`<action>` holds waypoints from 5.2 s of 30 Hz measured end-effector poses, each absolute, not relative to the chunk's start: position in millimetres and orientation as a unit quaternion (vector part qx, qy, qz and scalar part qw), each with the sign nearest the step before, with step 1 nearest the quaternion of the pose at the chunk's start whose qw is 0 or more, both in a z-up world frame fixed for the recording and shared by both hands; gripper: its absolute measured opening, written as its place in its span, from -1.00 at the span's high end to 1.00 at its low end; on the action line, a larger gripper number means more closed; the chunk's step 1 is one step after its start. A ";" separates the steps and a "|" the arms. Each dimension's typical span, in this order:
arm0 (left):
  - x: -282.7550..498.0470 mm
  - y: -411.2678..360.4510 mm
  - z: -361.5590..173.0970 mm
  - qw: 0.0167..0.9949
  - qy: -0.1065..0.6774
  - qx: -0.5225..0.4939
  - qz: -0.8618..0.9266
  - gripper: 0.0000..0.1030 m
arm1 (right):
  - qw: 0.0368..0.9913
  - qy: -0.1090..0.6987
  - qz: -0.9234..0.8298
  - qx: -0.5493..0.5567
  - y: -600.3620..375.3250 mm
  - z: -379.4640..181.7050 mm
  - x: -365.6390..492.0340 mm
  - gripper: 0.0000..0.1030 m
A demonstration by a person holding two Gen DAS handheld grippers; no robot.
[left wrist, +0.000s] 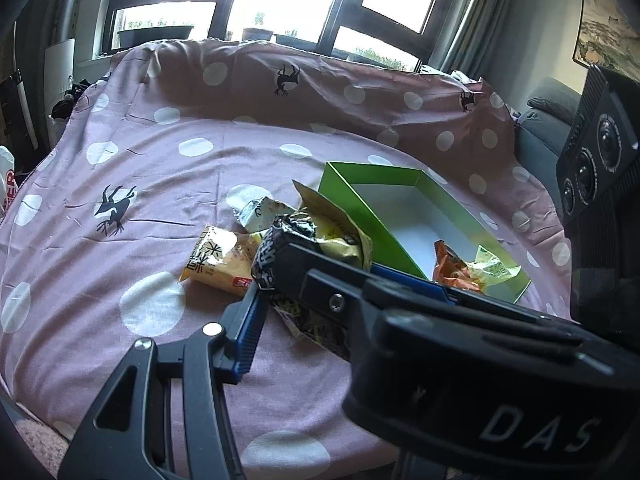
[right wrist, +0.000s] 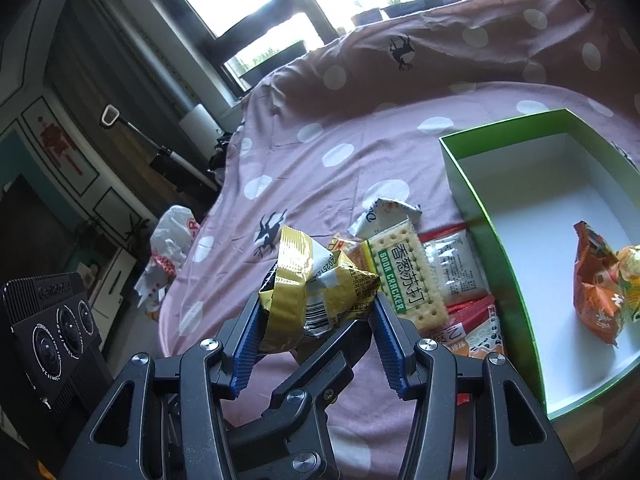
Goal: Organize snacks
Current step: 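Lift the yellow foil packet with the right gripper over the green box, then lower the yellow foil packet into the green box with the right gripper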
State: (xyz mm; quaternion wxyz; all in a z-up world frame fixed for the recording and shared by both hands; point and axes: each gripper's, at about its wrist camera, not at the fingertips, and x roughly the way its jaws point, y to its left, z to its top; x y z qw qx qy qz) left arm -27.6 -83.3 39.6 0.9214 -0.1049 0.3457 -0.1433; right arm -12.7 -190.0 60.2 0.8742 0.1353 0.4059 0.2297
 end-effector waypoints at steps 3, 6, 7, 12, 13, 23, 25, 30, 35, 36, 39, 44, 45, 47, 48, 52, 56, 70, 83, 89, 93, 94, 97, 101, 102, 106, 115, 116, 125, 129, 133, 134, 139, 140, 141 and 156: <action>-27.7 -92.9 46.0 0.923 0.341 -0.098 -0.150 0.07 | 0.878 0.399 0.223 0.144 -199.7 66.5 -15.6 -0.07; -29.0 -102.2 53.0 0.926 0.334 -0.090 -0.153 0.07 | 0.881 0.389 0.223 0.151 -210.0 73.0 -19.0 -0.07; -29.2 -105.9 55.2 0.927 0.330 -0.089 -0.157 0.07 | 0.883 0.385 0.222 0.152 -212.9 75.2 -19.4 -0.07; -28.4 -119.4 62.5 0.930 0.316 -0.081 -0.170 0.07 | 0.893 0.367 0.212 0.153 -228.0 84.2 -23.3 -0.07; -28.1 -122.9 63.9 0.930 0.316 -0.078 -0.172 0.07 | 0.893 0.365 0.211 0.155 -231.5 85.4 -23.4 -0.07; -24.0 -150.8 71.1 0.927 0.317 -0.057 -0.190 0.07 | 0.898 0.353 0.196 0.173 -261.5 92.1 -24.2 -0.07; -22.7 -155.0 71.1 0.927 0.316 -0.055 -0.195 0.07 | 0.900 0.350 0.192 0.177 -266.5 92.2 -24.5 -0.07; -18.3 -165.3 69.3 0.923 0.322 -0.054 -0.205 0.07 | 0.900 0.352 0.179 0.184 -277.3 91.3 -23.7 -0.07; -14.8 -174.6 68.3 0.920 0.324 -0.049 -0.213 0.07 | 0.901 0.352 0.171 0.189 -286.9 90.6 -22.7 -0.07; -14.0 -176.8 68.2 0.920 0.325 -0.048 -0.215 0.07 | 0.901 0.351 0.169 0.190 -289.0 90.5 -22.7 -0.07; -12.0 -182.0 67.9 0.918 0.327 -0.045 -0.220 0.07 | 0.902 0.351 0.163 0.194 -294.5 89.9 -21.6 -0.07; -7.4 -190.1 65.2 0.914 0.333 -0.044 -0.228 0.07 | 0.901 0.354 0.152 0.201 -303.0 87.8 -20.4 -0.07; -6.6 -191.8 64.8 0.913 0.334 -0.043 -0.231 0.07 | 0.901 0.354 0.150 0.202 -304.6 87.5 -20.0 -0.07; -5.6 -194.3 64.1 0.912 0.335 -0.043 -0.234 0.07 | 0.901 0.354 0.146 0.204 -307.9 87.1 -18.9 -0.07; -4.9 -195.4 63.8 0.911 0.336 -0.043 -0.235 0.07 | 0.901 0.354 0.144 0.204 -309.1 86.8 -18.9 -0.07; -2.3 -200.0 63.0 0.909 0.339 -0.040 -0.240 0.07 | 0.901 0.355 0.137 0.207 -313.7 85.8 -17.3 -0.07; 0.6 -202.4 62.3 0.907 0.341 -0.037 -0.243 0.07 | 0.901 0.355 0.134 0.209 -316.8 85.1 -15.7 -0.07; 7.2 -213.1 58.5 0.900 0.349 -0.031 -0.260 0.06 | 0.902 0.356 0.116 0.214 -327.7 83.6 -14.5 -0.07; 12.9 -225.9 54.8 0.894 0.354 -0.033 -0.274 0.06 | 0.902 0.356 0.098 0.221 -339.9 81.3 -15.4 -0.07; 16.0 -231.2 52.9 0.890 0.357 -0.030 -0.281 0.06 | 0.902 0.357 0.089 0.226 -344.3 80.2 -15.2 -0.07; 17.1 -232.9 50.2 0.888 0.360 -0.034 -0.283 0.06 | 0.901 0.360 0.084 0.226 -345.5 79.1 -15.2 -0.07; 17.3 -232.9 49.8 0.888 0.361 -0.034 -0.284 0.06 | 0.901 0.361 0.083 0.226 -346.0 78.8 -14.8 -0.07; 18.2 -234.1 49.2 0.887 0.362 -0.034 -0.286 0.06 | 0.901 0.362 0.080 0.227 -347.1 78.4 -14.0 -0.07; 20.6 -236.0 46.7 0.885 0.367 -0.037 -0.286 0.06 | 0.899 0.366 0.079 0.226 -346.5 78.1 -13.7 -0.07; 21.2 -235.9 46.0 0.884 0.368 -0.037 -0.287 0.06 | 0.899 0.368 0.077 0.226 -346.7 77.6 -12.8 -0.07; 23.4 -236.6 43.8 0.882 0.373 -0.036 -0.287 0.06 | 0.897 0.373 0.076 0.225 -348.0 75.3 -10.1 -0.07; 27.9 -237.7 37.5 0.879 0.381 -0.040 -0.285 0.06 | 0.893 0.383 0.074 0.226 -349.4 70.5 -5.6 -0.07; 28.3 -237.8 37.0 0.878 0.382 -0.041 -0.285 0.06 | 0.892 0.384 0.074 0.226 -349.4 70.1 -5.2 -0.07; 34.7 -240.7 32.5 0.874 0.391 -0.039 -0.287 0.06 | 0.889 0.390 0.070 0.229 -350.0 66.7 -3.3 -0.07; 36.9 -241.5 29.2 0.871 0.396 -0.040 -0.287 0.06 | 0.887 0.395 0.068 0.231 -350.8 62.9 -0.9 -0.07; 38.8 -243.0 27.1 0.869 0.401 -0.041 -0.286 0.07 | 0.884 0.400 0.067 0.233 -352.6 59.6 2.0 -0.07; 39.0 -243.3 26.8 0.869 0.402 -0.042 -0.286 0.07 | 0.884 0.401 0.066 0.233 -352.5 59.3 2.4 -0.07; 40.1 -243.5 23.8 0.867 0.407 -0.045 -0.285 0.07 | 0.881 0.406 0.065 0.233 -352.6 56.5 4.6 -0.07; 40.5 -243.3 23.0 0.866 0.409 -0.045 -0.285 0.07 | 0.881 0.407 0.065 0.233 -352.2 55.8 5.1 -0.07; 40.8 -243.1 22.5 0.866 0.410 -0.046 -0.284 0.07 | 0.880 0.409 0.065 0.233 -352.2 55.0 5.8 -0.07; 42.0 -237.4 18.6 0.864 0.415 -0.047 -0.281 0.07 | 0.878 0.414 0.067 0.230 -348.1 51.3 9.8 -0.07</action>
